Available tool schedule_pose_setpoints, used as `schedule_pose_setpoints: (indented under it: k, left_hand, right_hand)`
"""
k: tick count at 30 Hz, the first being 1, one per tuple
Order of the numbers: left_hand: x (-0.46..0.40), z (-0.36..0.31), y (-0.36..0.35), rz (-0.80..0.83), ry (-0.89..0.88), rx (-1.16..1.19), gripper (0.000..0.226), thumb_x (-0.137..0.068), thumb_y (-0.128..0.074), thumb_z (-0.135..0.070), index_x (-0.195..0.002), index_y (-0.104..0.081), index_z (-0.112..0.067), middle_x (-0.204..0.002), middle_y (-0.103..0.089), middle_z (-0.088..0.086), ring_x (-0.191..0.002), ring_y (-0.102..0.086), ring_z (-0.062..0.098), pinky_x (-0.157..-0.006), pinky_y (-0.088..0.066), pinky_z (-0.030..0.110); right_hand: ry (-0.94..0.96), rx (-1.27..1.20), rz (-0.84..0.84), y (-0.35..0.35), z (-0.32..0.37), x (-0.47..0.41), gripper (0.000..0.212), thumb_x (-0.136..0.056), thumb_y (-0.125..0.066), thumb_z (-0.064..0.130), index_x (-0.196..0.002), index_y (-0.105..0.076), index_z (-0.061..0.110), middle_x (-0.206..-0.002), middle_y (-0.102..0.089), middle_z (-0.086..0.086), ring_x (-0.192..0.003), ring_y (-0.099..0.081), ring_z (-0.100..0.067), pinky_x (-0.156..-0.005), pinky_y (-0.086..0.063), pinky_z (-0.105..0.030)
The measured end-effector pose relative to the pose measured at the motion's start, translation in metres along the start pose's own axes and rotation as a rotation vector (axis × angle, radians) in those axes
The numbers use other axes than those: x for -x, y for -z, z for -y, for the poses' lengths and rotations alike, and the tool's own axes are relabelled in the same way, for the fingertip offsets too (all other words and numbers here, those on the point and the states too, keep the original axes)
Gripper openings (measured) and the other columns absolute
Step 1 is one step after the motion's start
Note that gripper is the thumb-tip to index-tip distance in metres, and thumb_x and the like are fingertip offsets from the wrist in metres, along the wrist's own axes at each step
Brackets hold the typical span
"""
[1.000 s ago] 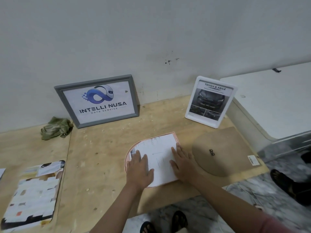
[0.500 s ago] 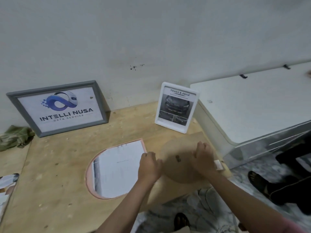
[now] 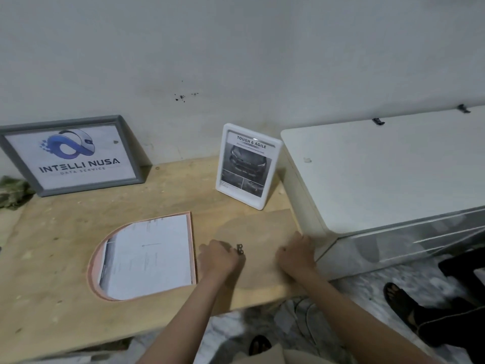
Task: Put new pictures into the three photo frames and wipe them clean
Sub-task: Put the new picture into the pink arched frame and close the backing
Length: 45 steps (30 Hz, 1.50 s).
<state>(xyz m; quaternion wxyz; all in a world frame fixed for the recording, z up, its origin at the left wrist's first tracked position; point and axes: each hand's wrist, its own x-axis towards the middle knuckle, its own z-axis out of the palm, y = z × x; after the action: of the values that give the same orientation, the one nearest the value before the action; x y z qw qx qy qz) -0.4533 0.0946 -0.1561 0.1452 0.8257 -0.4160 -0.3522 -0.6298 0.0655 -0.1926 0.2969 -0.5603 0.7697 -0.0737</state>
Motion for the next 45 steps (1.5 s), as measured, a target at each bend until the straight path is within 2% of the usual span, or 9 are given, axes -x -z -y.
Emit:
schedule_pose_setpoints:
  k: [4,10,15,22,30,32,38,42,45]
  left_hand:
    - [-0.005,-0.006,-0.007,-0.026,0.094,0.065,0.041,-0.082,-0.06,-0.038,-0.11,-0.058,-0.009,-0.126,-0.049,0.021,-0.111,-0.052,0.038,-0.095,-0.046,0.036]
    - [-0.009,-0.005,0.0,-0.024,0.245,0.257,0.046,-0.069,-0.063,-0.035,-0.105,-0.056,-0.007,-0.117,-0.055,0.018,-0.112,-0.054,0.037,-0.092,-0.047,0.035]
    - [-0.017,0.007,0.003,-0.081,0.202,0.328,0.036,-0.078,-0.058,-0.016,-0.113,-0.06,-0.008,-0.117,-0.062,0.013,-0.108,-0.057,0.033,-0.095,-0.049,0.038]
    - [-0.017,0.025,0.035,-0.202,0.102,0.378,0.034,-0.079,-0.053,0.0,-0.108,-0.064,-0.012,-0.102,-0.064,0.009,-0.093,-0.06,0.029,-0.08,-0.049,0.031]
    - [-0.019,0.089,0.095,-0.359,0.103,0.347,0.03,-0.075,-0.053,0.005,-0.057,-0.047,-0.018,-0.061,-0.049,0.003,-0.066,-0.045,0.024,-0.059,-0.034,0.026]
    - [-0.021,0.104,0.105,-0.386,0.1,0.324,0.027,-0.072,-0.051,0.007,-0.056,-0.042,-0.013,-0.056,-0.041,0.003,-0.06,-0.038,0.023,-0.052,-0.026,0.028]
    - [-0.041,0.158,0.15,-0.387,0.077,0.254,0.003,-0.071,-0.064,-0.006,-0.069,-0.065,-0.004,-0.074,-0.063,0.015,-0.071,-0.056,0.029,-0.062,-0.039,0.027]
    - [-0.061,0.189,0.162,-0.312,0.057,0.13,0.022,-0.067,-0.076,-0.033,-0.072,-0.062,-0.016,-0.093,-0.062,0.013,-0.091,-0.059,0.033,-0.079,-0.049,0.032]
    - [-0.065,0.199,0.17,-0.274,0.015,0.048,0.041,-0.065,-0.079,-0.044,-0.09,-0.068,-0.013,-0.106,-0.058,0.014,-0.102,-0.055,0.033,-0.085,-0.047,0.033]
  right_hand:
    - [0.037,0.031,-0.058,-0.006,0.003,0.005,0.041,-0.079,-0.051,0.02,-0.113,-0.042,0.001,-0.125,-0.039,-0.02,-0.113,-0.038,-0.035,-0.088,-0.038,-0.034]
    - [-0.019,-0.05,-0.133,-0.005,0.002,0.003,0.041,-0.079,-0.049,0.022,-0.112,-0.046,-0.002,-0.124,-0.042,-0.024,-0.117,-0.037,-0.037,-0.093,-0.035,-0.036]
    - [-0.076,-0.075,-0.179,0.001,0.002,0.007,0.033,-0.083,-0.054,0.018,-0.11,-0.046,0.0,-0.124,-0.04,-0.021,-0.115,-0.037,-0.038,-0.082,-0.036,-0.036]
    - [-0.098,-0.128,-0.298,-0.004,0.03,0.021,0.042,-0.079,-0.059,0.022,-0.114,-0.051,0.001,-0.121,-0.043,-0.02,-0.11,-0.04,-0.039,-0.093,-0.039,-0.042]
    - [0.087,-0.185,-0.142,-0.041,0.088,0.046,0.049,-0.078,-0.052,0.022,-0.124,-0.047,0.006,-0.121,-0.04,-0.014,-0.117,-0.038,-0.035,-0.106,-0.032,-0.042]
    - [0.106,-0.178,-0.094,-0.051,0.102,0.053,0.052,-0.079,-0.05,0.025,-0.127,-0.045,0.006,-0.123,-0.039,-0.013,-0.119,-0.037,-0.035,-0.107,-0.032,-0.042]
    - [0.186,-0.129,-0.003,-0.094,0.156,0.073,0.038,-0.078,-0.051,0.026,-0.111,-0.052,0.008,-0.119,-0.042,-0.013,-0.117,-0.039,-0.034,-0.105,-0.032,-0.04]
    - [0.217,-0.103,0.007,-0.122,0.174,0.079,0.036,-0.077,-0.056,0.023,-0.11,-0.055,0.008,-0.119,-0.042,-0.014,-0.118,-0.04,-0.034,-0.104,-0.034,-0.037]
    - [0.248,-0.098,-0.024,-0.14,0.184,0.084,0.038,-0.072,-0.061,0.017,-0.107,-0.06,0.003,-0.117,-0.046,-0.019,-0.113,-0.045,-0.039,-0.1,-0.037,-0.039]
